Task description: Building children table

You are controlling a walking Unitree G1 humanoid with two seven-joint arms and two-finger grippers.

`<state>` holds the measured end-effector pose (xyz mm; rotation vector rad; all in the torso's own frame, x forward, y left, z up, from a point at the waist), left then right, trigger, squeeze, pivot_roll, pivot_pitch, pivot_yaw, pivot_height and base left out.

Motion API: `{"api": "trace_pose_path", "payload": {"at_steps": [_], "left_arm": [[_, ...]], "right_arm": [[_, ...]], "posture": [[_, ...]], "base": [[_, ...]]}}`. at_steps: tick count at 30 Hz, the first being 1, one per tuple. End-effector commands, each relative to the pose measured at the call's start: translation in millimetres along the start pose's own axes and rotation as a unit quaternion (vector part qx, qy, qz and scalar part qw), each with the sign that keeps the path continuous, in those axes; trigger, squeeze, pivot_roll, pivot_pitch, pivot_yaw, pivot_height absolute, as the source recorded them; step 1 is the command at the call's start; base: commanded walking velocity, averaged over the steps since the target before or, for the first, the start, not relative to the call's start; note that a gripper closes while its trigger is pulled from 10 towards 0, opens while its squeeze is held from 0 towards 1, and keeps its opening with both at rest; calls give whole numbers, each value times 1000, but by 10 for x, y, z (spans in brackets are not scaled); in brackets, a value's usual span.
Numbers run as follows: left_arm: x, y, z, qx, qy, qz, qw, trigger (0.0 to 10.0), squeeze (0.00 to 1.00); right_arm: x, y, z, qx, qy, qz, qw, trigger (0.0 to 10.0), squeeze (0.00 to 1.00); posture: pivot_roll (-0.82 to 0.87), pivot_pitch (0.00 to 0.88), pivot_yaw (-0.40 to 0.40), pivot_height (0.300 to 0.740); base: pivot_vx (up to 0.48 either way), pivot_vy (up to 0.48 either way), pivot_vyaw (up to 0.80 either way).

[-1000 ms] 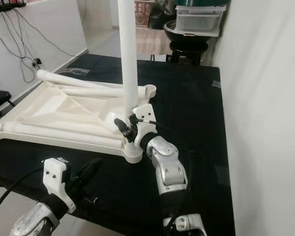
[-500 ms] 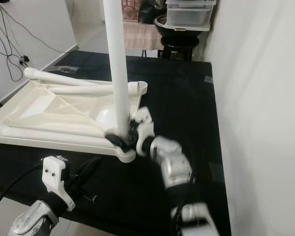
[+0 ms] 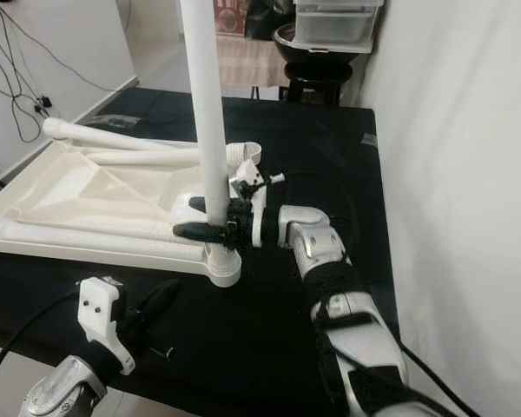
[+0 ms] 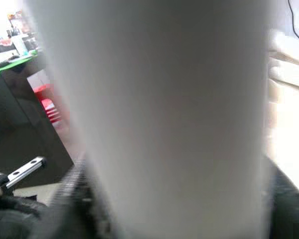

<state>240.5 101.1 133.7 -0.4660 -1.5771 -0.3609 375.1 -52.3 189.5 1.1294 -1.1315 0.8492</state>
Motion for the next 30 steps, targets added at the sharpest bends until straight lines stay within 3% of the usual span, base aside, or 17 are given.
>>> {"api": "trace_pose_path", "payload": {"at_steps": [1, 6, 9, 12, 13, 14, 15, 16, 17, 18, 19, 23, 27, 28, 29, 30], "left_arm": [[-52, 0, 16, 3, 12, -3, 1000, 10000, 0], [-59, -6, 21, 1, 13, -1, 1000, 10000, 0], [-55, -9, 29, 1, 13, 0, 1000, 10000, 0], [-52, -6, 37, 1, 13, 0, 1000, 10000, 0], [-47, 5, 51, 2, 13, -1, 1000, 10000, 0], [-47, 5, 51, 2, 13, -1, 1000, 10000, 0], [-40, 19, 63, 3, 13, -1, 1000, 10000, 0], [-37, 34, 67, 1, 14, -2, 1000, 10000, 0], [-37, 34, 67, 1, 14, -2, 1000, 10000, 0], [-38, 47, 69, 0, 15, -2, 1000, 10000, 0], [-42, 55, 68, 2, 15, -1, 1000, 10000, 0], [-58, 51, 56, -4, 19, 4, 1000, 10000, 0], [-43, 75, 65, 8, 14, 2, 1000, 10000, 0], [-35, 87, 59, 13, 11, 0, 1000, 10000, 0], [-34, 86, 55, 12, 11, 0, 1000, 10000, 0], [-34, 85, 52, 12, 11, 0, 1000, 10000, 0]], "right_arm": [[-55, 33, -53, 17, 3, -8, 1000, 0, 0], [-130, -12, 56, 10, -5, -15, 1000, 0, 0], [-248, -57, 207, -23, -1, 0, 1000, 0, 0], [-294, -67, 242, -41, -2, -4, 999, 0, 0], [-486, -188, 202, -183, 10, 3, 983, 0, 0], [-486, -188, 202, -183, 10, 3, 983, 0, 0], [-629, -279, 262, -336, -1, -12, 942, 0, 0], [-630, -169, 259, -372, -3, 29, 928, 0, 0], [-630, -169, 259, -372, -3, 29, 928, 0, 0], [-602, -67, 232, -377, -8, 59, 924, 0, 0], [-614, -85, 225, -362, -15, 17, 932, 0, 0], [-795, -109, 156, -340, 26, -10, 940, 0, 0], [-755, -45, 103, -322, 35, 20, 946, 0, 0], [-730, -23, 124, -324, 34, 14, 945, 10000, 627], [-713, 17, 101, -307, 28, -6, 951, 10000, 1000], [-699, 49, 82, -293, 23, -20, 956, 10000, 1000]], "posture": [[44, 39, -4, 740], [38, 39, -2, 740], [37, 50, -4, 740], [36, 56, -6, 740], [28, 65, -5, 740], [28, 65, -5, 740], [15, 75, 1, 740], [15, 79, 12, 740], [15, 79, 12, 740], [8, 77, 19, 740], [-17, 62, 32, 740], [17, 69, 16, 740], [12, 70, 16, 740], [19, 69, 9, 740], [19, 67, 9, 740], [19, 67, 9, 740]], "base": [[0, 0, 0], [0, 0, 0], [0, 0, 0], [0, 0, 0], [0, 0, 0], [0, 0, 0], [0, 0, 0], [0, 0, 0], [0, 0, 0], [0, 0, 0], [0, 0, 0], [0, 0, 0], [0, 0, 0], [0, 0, 0], [0, 0, 0], [0, 0, 0]]}}
Point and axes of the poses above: a point about 5 cm out from each wrist's last joint towards the gripper, its own z axis pointing back from the gripper into the wrist, its own x axis along the axis of the wrist's last joint, y = z × x, the point moved 4 cm from there along -z, pointing out of the wrist towards the gripper, and after that the axes turned 7 degrees about -z, right-handed, at the moved point
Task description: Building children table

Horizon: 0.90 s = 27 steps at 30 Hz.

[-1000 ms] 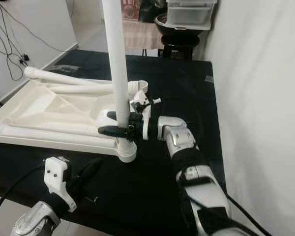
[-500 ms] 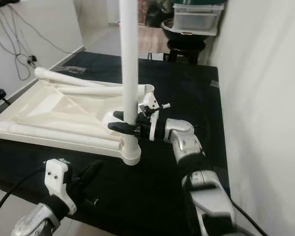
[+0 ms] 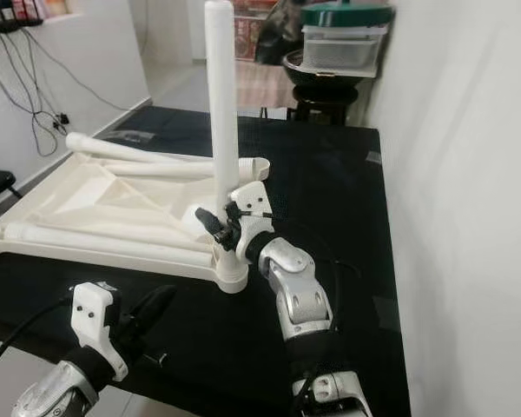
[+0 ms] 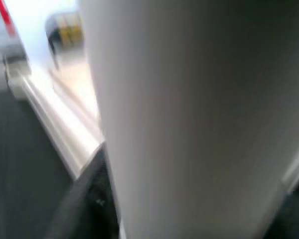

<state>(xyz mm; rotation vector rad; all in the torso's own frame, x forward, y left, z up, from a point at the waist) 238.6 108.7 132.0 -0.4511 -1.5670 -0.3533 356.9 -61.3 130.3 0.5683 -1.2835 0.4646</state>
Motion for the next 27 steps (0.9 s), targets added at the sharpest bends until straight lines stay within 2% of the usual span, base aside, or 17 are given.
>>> {"api": "trace_pose_path", "payload": {"at_steps": [1, 2, 3, 4, 5, 6, 7, 8, 9, 10, 14, 17, 18, 20, 21, 25, 27], "left_arm": [[-24, 25, -11, 4, 5, 1, 1000, 10000, 0], [-24, 24, -16, 4, 5, 1, 1000, 10000, 0], [-25, 23, -21, 3, 5, 1, 1000, 10000, 0], [-25, 23, -21, 3, 5, 1, 1000, 10000, 0], [-26, 20, -29, 3, 5, 1, 1000, 10000, 0], [-26, 20, -29, 3, 5, 1, 1000, 10000, 0], [-26, 19, -36, 2, 4, 2, 1000, 10000, 0], [-26, 15, -44, 2, 3, 4, 1000, 10000, 0], [-27, 9, -52, 1, 3, 4, 1000, 10000, 0], [-27, 9, -52, 1, 3, 4, 1000, 10000, 0], [-28, -4, -69, 1, 1, 6, 1000, 10000, 0], [-28, -9, -73, 1, 1, 6, 1000, 10000, 0], [-27, -12, -75, 1, 0, 6, 1000, 10000, 0], [-27, -12, -75, 1, 0, 6, 1000, 10000, 0], [-26, -15, -77, 1, 0, 6, 1000, 10000, 0], [-24, -25, -78, 1, 0, 6, 1000, 10000, 0], [-22, -27, -78, 1, -1, 6, 1000, 10000, 0]], "right_arm": [[-24, 99, -11, 55, 15, -31, 998, 10000, 1000], [15, 124, -18, 75, 9, -28, 997, 10000, 1000], [169, 136, -28, 101, -20, -28, 994, 10000, 1000], [169, 136, -28, 101, -20, -28, 994, 10000, 1000], [316, 144, -31, 134, -46, -36, 989, 10000, 1000], [316, 144, -31, 134, -46, -36, 989, 10000, 1000], [430, 166, -17, 173, -64, -45, 982, 10000, 878], [534, 169, 2, 209, -79, -38, 974, 10000, 0], [579, 162, 14, 245, -75, -24, 966, 10000, 0], [579, 162, 14, 245, -75, -24, 966, 10000, 0], [657, 158, 46, 320, -53, 13, 946, 10000, 0], [722, 130, 9, 330, -53, 7, 943, 10000, 0], [753, 116, -12, 332, -55, -1, 942, 2784, 0], [753, 116, -12, 332, -55, -1, 942, 2784, 0], [782, 109, -25, 335, -59, -10, 940, 0, 0], [764, 103, -27, 350, -58, -18, 935, 0, 0], [673, 94, 5, 355, -50, -10, 934, 0, 0]], "posture": [[20, 64, 8, 740], [20, 64, 8, 740], [22, 62, 7, 740], [22, 62, 7, 740], [19, 57, 5, 740], [19, 57, 5, 740], [17, 55, 5, 740], [19, 52, 3, 740], [20, 49, 0, 740], [20, 49, 0, 740], [26, 44, -7, 740], [29, 44, -7, 740], [31, 43, -10, 740], [31, 43, -10, 740], [32, 44, -11, 740], [33, 46, -12, 740], [27, 51, -10, 740]], "base": [[0, 0, 0], [0, 0, 0], [0, 0, 0], [0, 0, 0], [0, 0, 0], [0, 0, 0], [0, 0, 0], [0, 0, 0], [0, 0, 0], [0, 0, 0], [0, 0, 0], [0, 0, 0], [0, 0, 0], [0, 0, 0], [0, 0, 0], [0, 0, 0], [0, 0, 0]]}}
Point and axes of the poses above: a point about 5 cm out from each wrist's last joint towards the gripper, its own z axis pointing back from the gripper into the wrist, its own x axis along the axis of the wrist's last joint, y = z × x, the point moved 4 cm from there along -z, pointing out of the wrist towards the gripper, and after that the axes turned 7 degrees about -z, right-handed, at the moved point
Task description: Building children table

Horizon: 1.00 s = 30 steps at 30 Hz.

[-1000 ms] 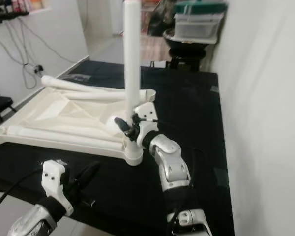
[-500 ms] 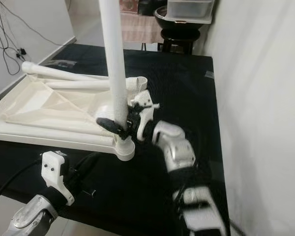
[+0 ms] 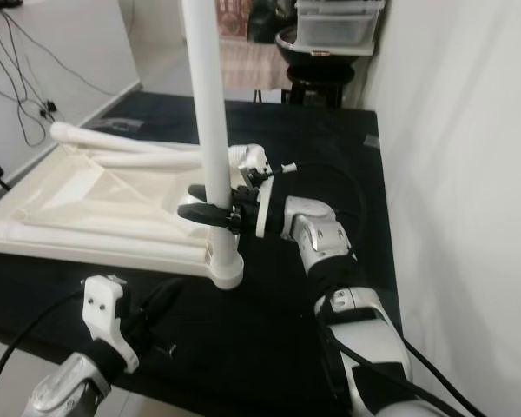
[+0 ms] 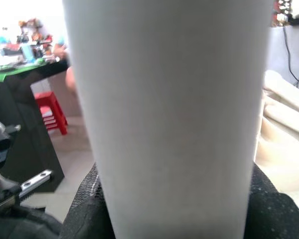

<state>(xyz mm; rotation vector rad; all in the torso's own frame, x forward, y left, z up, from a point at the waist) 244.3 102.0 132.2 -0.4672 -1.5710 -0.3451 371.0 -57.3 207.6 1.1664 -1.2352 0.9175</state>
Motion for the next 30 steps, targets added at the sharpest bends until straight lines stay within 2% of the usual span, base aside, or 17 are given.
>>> {"api": "trace_pose_path", "payload": {"at_steps": [1, 7, 9, 10, 11, 12, 14, 15, 20, 22, 23, 24, 25, 27, 28, 29, 30], "left_arm": [[-17, 2, 5, 4, 3, 0, 1000, 10000, 0], [-10, 2, 16, 2, 4, 2, 1000, 10000, 0], [-8, 6, 32, 1, 5, 2, 1000, 10000, 0], [-8, 6, 32, 1, 5, 2, 1000, 10000, 0], [-2, 17, 41, 1, 5, 1, 1000, 10000, 0], [-3, 32, 48, 1, 6, -1, 1000, 10000, 0], [-3, 32, 48, 1, 6, -1, 1000, 10000, 0], [-3, 42, 52, 0, 7, -2, 1000, 10000, 0], [-21, 25, 32, -16, 14, 1, 1000, 10000, 0], [-17, 30, 35, -12, 12, 1, 1000, 10000, 0], [-12, 39, 37, -6, 10, 0, 1000, 10000, 0], [-9, 44, 36, -1, 8, 0, 1000, 10000, 0], [-8, 45, 33, 0, 7, 1, 1000, 10000, 0], [-9, 42, 28, -2, 7, 2, 1000, 10000, 0], [-9, 42, 28, -2, 7, 2, 1000, 10000, 0], [-10, 42, 24, -1, 7, 2, 1000, 10000, 0], [-10, 42, 24, -1, 7, 2, 1000, 10000, 0]], "right_arm": [[-141, 44, -5, 19, 5, -24, 1000, 0, 0], [-400, 53, 69, -35, 41, -3, 999, 0, 0], [-605, -4, 16, -161, 58, 3, 985, 0, 0], [-605, -4, 16, -161, 58, 3, 985, 0, 0], [-657, -140, 64, -326, 4, -43, 944, 0, 0], [-612, -126, 81, -368, 3, -13, 930, 0, 0], [-612, -126, 81, -368, 3, -13, 930, 0, 0], [-560, -101, 79, -378, 2, 13, 926, 0, 0], [-829, -105, 46, -354, 48, -30, 934, 0, 0], [-829, -93, 41, -352, 55, -23, 934, 0, 0], [-803, -55, 28, -344, 52, -25, 937, 10000, 0], [-788, -30, 26, -341, 51, -26, 938, 10000, 0], [-761, 22, -3, -323, 46, -39, 945, 10000, 1000], [-688, 115, -74, -270, 35, -46, 961, 10000, 1000], [-688, 115, -74, -270, 35, -46, 961, 10000, 1000], [-543, 174, -135, -210, 18, -26, 977, 10000, 1000], [-543, 174, -135, -210, 18, -26, 977, 10000, 1000]], "posture": [[27, 51, -10, 740], [20, 64, -5, 740], [21, 72, -9, 740], [21, 72, -9, 740], [11, 78, -5, 740], [6, 84, 16, 740], [6, 84, 16, 740], [6, 84, 16, 740], [8, 69, 22, 740], [7, 70, 21, 740], [12, 70, 16, 740], [12, 69, 15, 740], [13, 67, 10, 740], [12, 67, 9, 740], [12, 67, 9, 740], [13, 63, 8, 740], [13, 63, 8, 740]], "base": [[0, 0, 0], [0, 0, 0], [0, 0, 0], [0, 0, 0], [0, 0, 0], [0, 0, 0], [0, 0, 0], [0, 0, 0], [0, 0, 0], [0, 0, 0], [0, 0, 0], [0, 0, 0], [0, 0, 0], [0, 0, 0], [0, 0, 0], [0, 0, 0], [0, 0, 0]]}}
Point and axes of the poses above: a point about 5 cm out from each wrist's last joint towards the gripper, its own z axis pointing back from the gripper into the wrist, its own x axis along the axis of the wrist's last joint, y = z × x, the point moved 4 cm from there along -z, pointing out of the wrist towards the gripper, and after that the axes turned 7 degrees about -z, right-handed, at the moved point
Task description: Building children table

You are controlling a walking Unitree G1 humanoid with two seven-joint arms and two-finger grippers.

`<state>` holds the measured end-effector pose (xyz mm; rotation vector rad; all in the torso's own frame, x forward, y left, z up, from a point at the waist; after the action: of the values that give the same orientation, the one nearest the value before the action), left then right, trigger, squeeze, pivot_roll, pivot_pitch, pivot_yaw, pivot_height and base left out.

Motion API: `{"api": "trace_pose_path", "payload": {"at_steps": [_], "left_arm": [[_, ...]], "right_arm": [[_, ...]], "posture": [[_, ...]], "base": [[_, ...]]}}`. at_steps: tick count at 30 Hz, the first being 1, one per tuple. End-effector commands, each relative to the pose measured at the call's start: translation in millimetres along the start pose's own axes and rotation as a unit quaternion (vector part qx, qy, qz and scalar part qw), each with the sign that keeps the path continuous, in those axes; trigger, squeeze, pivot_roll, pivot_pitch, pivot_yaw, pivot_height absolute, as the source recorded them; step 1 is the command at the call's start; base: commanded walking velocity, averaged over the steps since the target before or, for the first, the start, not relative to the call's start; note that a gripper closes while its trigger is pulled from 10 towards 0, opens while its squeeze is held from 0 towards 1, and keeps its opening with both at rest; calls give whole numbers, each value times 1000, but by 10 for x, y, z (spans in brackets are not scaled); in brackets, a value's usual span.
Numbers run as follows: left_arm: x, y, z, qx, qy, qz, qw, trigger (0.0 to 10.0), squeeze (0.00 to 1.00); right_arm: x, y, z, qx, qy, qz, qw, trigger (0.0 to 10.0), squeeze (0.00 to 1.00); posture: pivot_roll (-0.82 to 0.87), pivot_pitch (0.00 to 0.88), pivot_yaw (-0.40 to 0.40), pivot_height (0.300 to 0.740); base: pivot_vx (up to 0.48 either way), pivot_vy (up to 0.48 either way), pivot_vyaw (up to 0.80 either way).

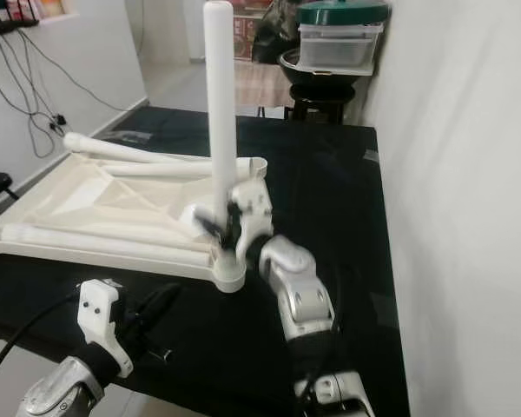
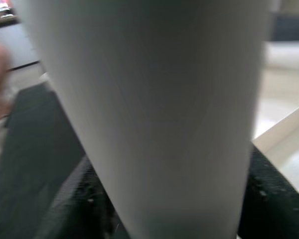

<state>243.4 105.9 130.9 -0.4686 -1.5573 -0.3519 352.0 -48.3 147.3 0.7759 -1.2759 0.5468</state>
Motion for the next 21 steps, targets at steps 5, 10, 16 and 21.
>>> {"api": "trace_pose_path", "payload": {"at_steps": [5, 10, 16, 21], "left_arm": [[-6, 13, -21, 1, 0, 3, 1000, 10000, 0], [-12, 8, -30, 1, 0, 2, 1000, 10000, 0], [-16, -1, -36, 1, 0, 3, 1000, 10000, 0], [-13, -13, -38, 0, -1, 5, 1000, 10000, 0]], "right_arm": [[354, 256, -49, 188, -16, 69, 980, 10000, 0], [481, 227, 0, 287, 17, 85, 954, 10000, 0], [571, 209, 24, 339, 32, 53, 939, 3294, 0], [460, 142, 59, 343, 42, 41, 938, 0, 0]], "posture": [[13, 54, 7, 740], [18, 46, 3, 740], [21, 45, 3, 740], [19, 54, 1, 740]], "base": [[0, 0, 0], [0, 0, 0], [0, 0, 0], [0, 0, 0]]}}
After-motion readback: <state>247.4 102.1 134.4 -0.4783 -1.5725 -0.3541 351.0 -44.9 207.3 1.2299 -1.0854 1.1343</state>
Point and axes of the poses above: a point about 5 cm out from each wrist's last joint towards the gripper, its own z axis pointing back from the gripper into the wrist, its own x axis along the axis of the wrist's last joint, y = z × x, the point moved 4 cm from there along -z, pointing out of the wrist towards the gripper, and after that the axes turned 7 degrees about -z, right-handed, at the moved point
